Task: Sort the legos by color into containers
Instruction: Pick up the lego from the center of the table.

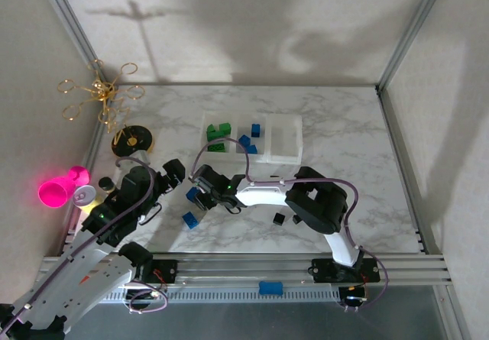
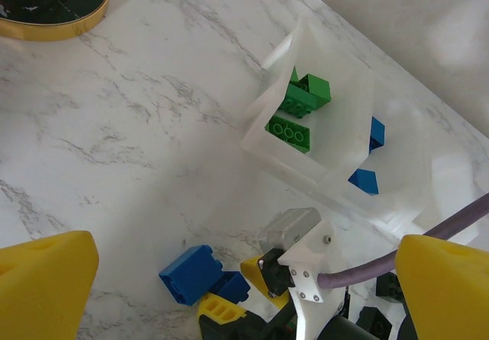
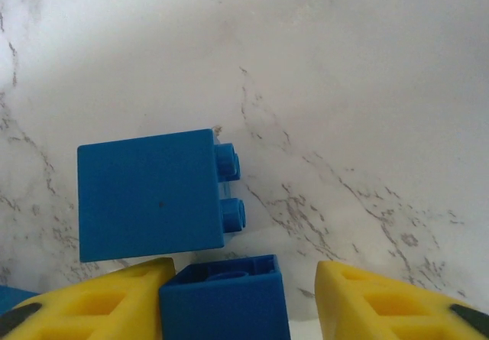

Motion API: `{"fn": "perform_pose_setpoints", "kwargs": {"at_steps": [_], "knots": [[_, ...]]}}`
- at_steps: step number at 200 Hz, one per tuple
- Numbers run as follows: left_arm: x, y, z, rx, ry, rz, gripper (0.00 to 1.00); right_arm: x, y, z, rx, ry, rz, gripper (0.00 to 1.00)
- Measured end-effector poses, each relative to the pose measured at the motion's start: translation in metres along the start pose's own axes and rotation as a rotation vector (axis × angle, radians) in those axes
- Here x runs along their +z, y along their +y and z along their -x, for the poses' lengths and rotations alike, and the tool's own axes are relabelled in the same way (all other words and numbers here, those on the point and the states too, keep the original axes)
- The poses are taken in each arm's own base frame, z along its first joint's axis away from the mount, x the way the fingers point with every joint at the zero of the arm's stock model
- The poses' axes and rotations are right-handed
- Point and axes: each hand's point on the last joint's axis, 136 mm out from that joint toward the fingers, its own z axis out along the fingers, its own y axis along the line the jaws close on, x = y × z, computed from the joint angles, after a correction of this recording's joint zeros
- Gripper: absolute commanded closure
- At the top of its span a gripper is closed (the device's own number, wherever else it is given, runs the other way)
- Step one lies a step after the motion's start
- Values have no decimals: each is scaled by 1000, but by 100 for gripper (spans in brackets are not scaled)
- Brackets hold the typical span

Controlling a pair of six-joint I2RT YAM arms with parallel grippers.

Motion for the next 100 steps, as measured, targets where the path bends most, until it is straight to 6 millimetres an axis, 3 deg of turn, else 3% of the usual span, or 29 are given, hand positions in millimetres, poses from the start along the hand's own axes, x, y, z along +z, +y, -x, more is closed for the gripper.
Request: {"fn": "perform_pose_setpoints", "kwargs": {"at_steps": [51,100], "knots": [[0,0,0,1,1,1,0,0,0,0,-6,3,4,65],[3,0,-2,6,7,9,0,-17,-8,12,47,-25,21,65]]}}
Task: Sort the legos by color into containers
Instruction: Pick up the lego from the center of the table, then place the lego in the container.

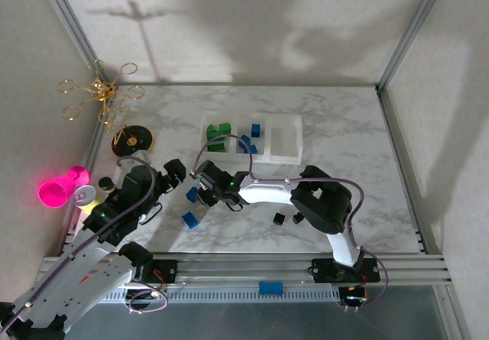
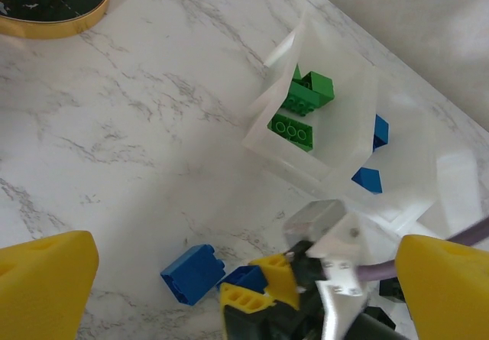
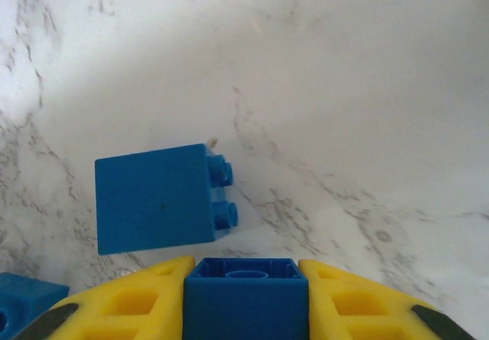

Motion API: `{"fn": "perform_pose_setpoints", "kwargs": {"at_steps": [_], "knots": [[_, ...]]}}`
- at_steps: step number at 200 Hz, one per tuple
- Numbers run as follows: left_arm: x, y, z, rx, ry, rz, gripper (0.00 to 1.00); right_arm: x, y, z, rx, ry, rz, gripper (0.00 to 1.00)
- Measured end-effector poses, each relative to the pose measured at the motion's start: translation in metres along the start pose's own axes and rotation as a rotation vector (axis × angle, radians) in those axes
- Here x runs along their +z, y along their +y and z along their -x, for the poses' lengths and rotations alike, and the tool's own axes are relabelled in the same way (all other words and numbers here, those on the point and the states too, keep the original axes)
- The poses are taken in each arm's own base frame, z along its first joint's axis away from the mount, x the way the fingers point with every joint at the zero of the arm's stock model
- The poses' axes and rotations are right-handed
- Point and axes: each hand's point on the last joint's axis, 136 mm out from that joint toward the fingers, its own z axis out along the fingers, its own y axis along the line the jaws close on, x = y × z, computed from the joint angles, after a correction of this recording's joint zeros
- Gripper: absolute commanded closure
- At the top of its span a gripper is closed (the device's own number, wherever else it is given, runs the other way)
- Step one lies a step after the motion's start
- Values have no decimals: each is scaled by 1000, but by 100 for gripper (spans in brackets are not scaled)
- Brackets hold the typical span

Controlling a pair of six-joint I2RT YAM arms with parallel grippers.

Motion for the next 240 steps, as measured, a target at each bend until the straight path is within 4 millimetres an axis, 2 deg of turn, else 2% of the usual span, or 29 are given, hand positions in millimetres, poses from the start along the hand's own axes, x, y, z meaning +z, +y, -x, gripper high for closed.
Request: {"fn": "perform_pose_setpoints", "kwargs": {"at_steps": [28,51,77,106,129,162,205,240], "knots": [[5,-1,-2,13,11,11,0,-30,-18,21,64,-61,-8,66],[9,-7,-1,32,23,8,0,-54,-44,42,128,-119,-39,66],[15,-19,0,47,32,-17,0,-70,-89,54,207,-156,-115,66],[22,-31,2,60,38,-47,0,-76,-146,51,294,-155,-232,65],[28,-41,1,75,51,-65,0,-83,-181,53,338,-164,-307,65],[37,-51,-3,87,74,-89,0,-78,-212,67,370,-187,-370,65],[46,-59,-5,103,90,-101,0,-52,-242,86,372,-192,-418,64],[51,-61,-7,114,102,-98,0,-36,-271,98,389,-200,-447,60]]}}
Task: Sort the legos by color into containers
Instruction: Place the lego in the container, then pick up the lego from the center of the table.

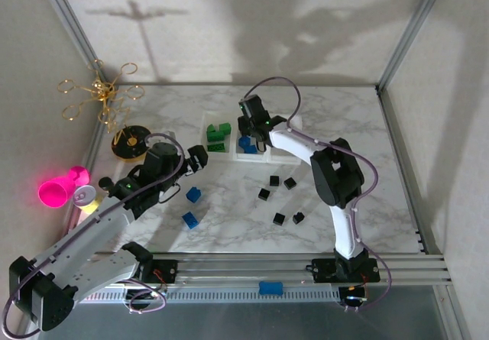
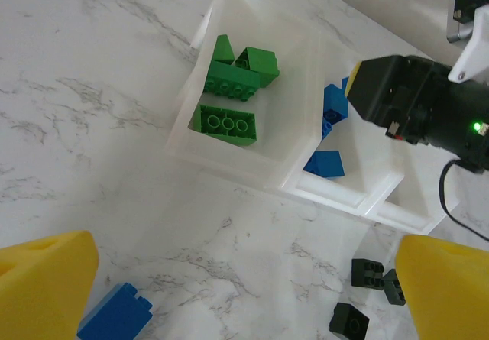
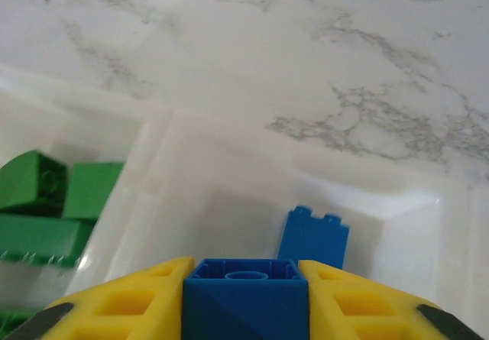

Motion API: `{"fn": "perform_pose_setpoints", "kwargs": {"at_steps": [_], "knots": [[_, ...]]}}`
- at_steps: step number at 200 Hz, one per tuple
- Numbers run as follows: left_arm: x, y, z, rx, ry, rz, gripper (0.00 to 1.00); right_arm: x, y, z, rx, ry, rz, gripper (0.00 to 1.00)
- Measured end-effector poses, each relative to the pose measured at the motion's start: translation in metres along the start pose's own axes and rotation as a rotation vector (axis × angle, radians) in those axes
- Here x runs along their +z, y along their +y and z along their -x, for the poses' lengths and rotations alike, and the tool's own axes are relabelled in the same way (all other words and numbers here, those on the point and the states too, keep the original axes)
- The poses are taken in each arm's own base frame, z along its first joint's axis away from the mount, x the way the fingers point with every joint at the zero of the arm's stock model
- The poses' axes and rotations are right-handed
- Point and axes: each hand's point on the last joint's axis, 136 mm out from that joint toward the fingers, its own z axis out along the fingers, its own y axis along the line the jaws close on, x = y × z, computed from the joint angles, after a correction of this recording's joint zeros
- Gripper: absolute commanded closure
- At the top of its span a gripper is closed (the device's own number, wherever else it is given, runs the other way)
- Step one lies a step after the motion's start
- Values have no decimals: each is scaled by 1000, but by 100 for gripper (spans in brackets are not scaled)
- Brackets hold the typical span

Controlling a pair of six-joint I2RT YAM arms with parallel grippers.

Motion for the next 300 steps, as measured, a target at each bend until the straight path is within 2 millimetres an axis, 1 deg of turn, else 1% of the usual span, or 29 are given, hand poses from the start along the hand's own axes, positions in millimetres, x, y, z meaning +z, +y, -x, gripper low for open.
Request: {"fn": "perform_pose_setpoints", "kwargs": {"at_steps": [17,31,71,84,98,118,132,150,163,180,198,219,237,263,279,300], "knots": [[2,0,-1,5,3,2,0,8,-5,2,2,3,-9,57],[3,0,-1,9,5,5,1,12,-5,3,0,3,-9,53],[3,0,-1,9,5,4,0,11,-2,3,0,3,7,49],[3,0,-1,9,5,4,0,6,0,3,0,5,23,47],[2,0,0,8,2,2,0,-5,1,3,-4,4,37,46],[-4,-2,3,3,-12,-12,0,-30,7,4,-16,-13,65,45],[-9,-4,7,-1,-26,-25,0,-52,15,6,-27,-32,93,43],[-15,-4,9,-4,-37,-34,0,-78,33,2,-47,-54,134,42],[-18,-3,10,-7,-43,-34,0,-94,50,-7,-64,-62,172,41],[-23,-1,11,-14,-49,-32,0,-107,70,-22,-81,-50,220,40],[-30,0,13,-25,-60,-36,0,-114,89,-44,-98,-21,259,38],[-39,6,15,-39,-81,-31,0,-119,112,-76,-130,23,299,35],[-46,12,14,-50,-91,-21,1,-128,134,-100,-158,57,343,34],[-54,21,13,-60,-103,1,0,-143,169,-117,-179,56,427,31],[-57,27,11,-67,-107,17,0,-145,187,-128,-192,65,467,28],[-60,32,9,-76,-107,27,0,-138,204,-154,-231,99,489,26]]}}
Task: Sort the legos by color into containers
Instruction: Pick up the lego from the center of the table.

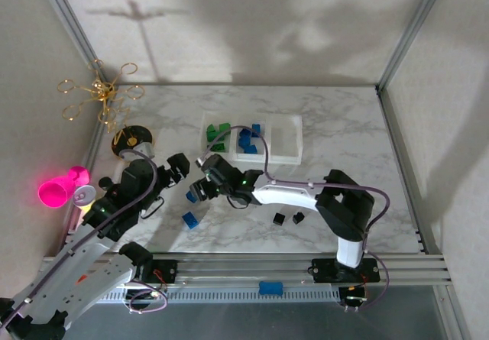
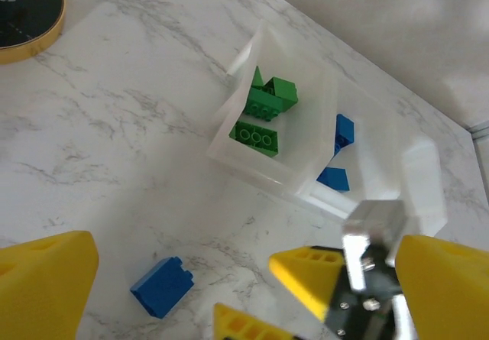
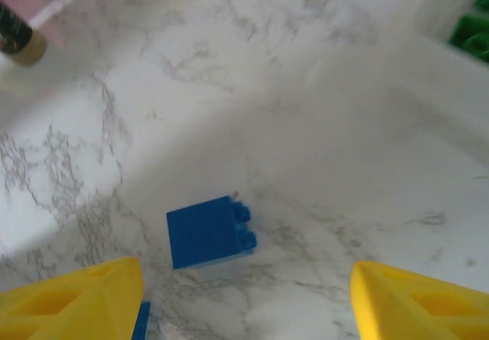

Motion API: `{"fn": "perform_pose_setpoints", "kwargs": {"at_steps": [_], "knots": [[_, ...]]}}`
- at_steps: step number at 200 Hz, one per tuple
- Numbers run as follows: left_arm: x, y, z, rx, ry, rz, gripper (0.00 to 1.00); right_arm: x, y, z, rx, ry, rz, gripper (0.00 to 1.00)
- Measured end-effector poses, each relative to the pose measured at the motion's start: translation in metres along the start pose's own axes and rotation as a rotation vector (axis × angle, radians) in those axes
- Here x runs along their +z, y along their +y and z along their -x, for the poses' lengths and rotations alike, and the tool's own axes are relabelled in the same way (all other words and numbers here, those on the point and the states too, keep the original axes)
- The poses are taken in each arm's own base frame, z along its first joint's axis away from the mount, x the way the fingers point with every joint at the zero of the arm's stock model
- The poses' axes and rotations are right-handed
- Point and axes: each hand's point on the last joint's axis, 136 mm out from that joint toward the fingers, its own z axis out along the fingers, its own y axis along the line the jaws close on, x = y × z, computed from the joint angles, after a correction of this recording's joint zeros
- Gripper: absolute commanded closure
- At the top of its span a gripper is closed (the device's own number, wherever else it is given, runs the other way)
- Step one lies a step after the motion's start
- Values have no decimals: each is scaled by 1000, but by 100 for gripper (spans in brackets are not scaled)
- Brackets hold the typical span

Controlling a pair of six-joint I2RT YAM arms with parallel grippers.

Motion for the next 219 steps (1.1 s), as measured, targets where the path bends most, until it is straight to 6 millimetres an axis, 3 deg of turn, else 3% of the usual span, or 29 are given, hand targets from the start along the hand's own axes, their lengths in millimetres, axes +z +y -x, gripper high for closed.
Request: {"fn": "perform_pose_setpoints", "kwargs": {"at_steps": [40,131,219], "knots": [[-4,8,0,-15,-11,22,0,28,12,-27,-35,74,21,22],[-10,17,4,-25,-38,54,0,68,22,-21,-99,76,40,19],[-9,19,3,-27,-41,61,0,75,15,-27,-132,96,-1,43]]}}
